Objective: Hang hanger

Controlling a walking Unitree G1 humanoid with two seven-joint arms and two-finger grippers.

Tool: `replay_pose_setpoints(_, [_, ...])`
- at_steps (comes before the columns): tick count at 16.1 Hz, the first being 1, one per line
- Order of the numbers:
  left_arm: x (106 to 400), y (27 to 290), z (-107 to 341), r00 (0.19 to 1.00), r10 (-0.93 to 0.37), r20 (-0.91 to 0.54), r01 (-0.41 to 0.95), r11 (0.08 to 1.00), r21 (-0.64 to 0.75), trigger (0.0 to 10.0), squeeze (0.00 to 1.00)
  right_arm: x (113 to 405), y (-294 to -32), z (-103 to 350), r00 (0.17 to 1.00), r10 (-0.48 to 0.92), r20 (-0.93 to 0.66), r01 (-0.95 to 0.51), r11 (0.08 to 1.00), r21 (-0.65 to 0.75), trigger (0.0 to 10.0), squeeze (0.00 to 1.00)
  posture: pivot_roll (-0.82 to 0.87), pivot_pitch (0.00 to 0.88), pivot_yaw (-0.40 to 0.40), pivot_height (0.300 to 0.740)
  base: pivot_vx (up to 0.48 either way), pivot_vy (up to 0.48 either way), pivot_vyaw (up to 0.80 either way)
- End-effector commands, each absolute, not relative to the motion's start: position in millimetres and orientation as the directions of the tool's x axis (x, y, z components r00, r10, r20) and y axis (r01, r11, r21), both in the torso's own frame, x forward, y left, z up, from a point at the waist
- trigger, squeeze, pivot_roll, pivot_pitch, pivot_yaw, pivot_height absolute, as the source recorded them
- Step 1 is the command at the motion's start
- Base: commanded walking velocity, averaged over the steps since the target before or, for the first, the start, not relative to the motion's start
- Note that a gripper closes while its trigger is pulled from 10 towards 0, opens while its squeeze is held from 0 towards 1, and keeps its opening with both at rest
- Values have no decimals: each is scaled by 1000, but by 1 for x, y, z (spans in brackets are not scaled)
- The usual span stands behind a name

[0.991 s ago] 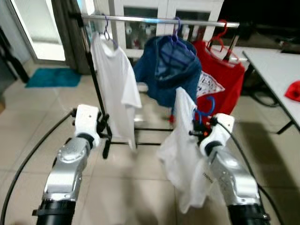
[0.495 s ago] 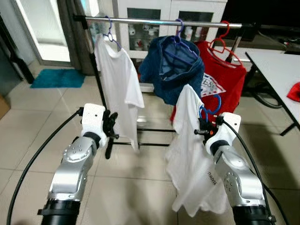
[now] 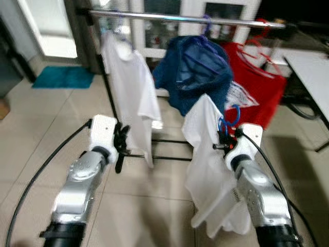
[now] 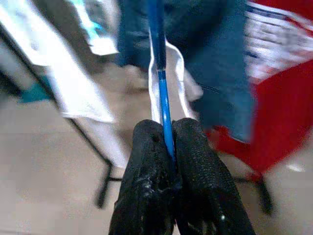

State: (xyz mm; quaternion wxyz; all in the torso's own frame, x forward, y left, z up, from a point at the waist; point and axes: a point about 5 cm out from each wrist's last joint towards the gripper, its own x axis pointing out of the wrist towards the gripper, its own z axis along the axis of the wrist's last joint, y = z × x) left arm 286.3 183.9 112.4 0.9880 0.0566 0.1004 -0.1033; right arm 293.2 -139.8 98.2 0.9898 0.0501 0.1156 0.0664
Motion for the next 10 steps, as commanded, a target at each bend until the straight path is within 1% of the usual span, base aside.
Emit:
replay_pose_setpoints(1, [289, 176, 118, 956, -222, -192, 241, 967, 86, 10000, 0, 292, -143, 102, 969, 141, -202, -124, 988, 95, 10000, 0, -38, 39, -22, 740, 368, 0, 800])
replay_pose_setpoints(3, [291, 175, 117, 958, -211, -194, 227, 972, 65, 10000, 0, 290, -141, 103, 969, 153, -194, -134, 985, 105, 10000, 0, -54, 33, -26, 740, 360, 0, 800])
replay_pose_setpoints(6, [290, 170, 118, 956, -224, -191, 240, 968, 67, 10000, 0, 293, -148, 102, 971, 141, -194, -118, 985, 126, 10000, 0, -40, 28, -35, 740, 345, 0, 0])
replay_pose_setpoints(9, [289, 177, 119, 961, -206, -186, 225, 971, 85, 10000, 0, 297, -145, 105, 972, 148, -184, -125, 983, 131, 10000, 0, -29, 17, -54, 740, 347, 0, 0])
replay_pose_setpoints(10, [287, 177, 120, 961, -206, -184, 225, 971, 87, 10000, 0, 297, -142, 105, 968, 170, -186, -148, 981, 127, 10000, 0, -24, 13, -60, 740, 345, 0, 0])
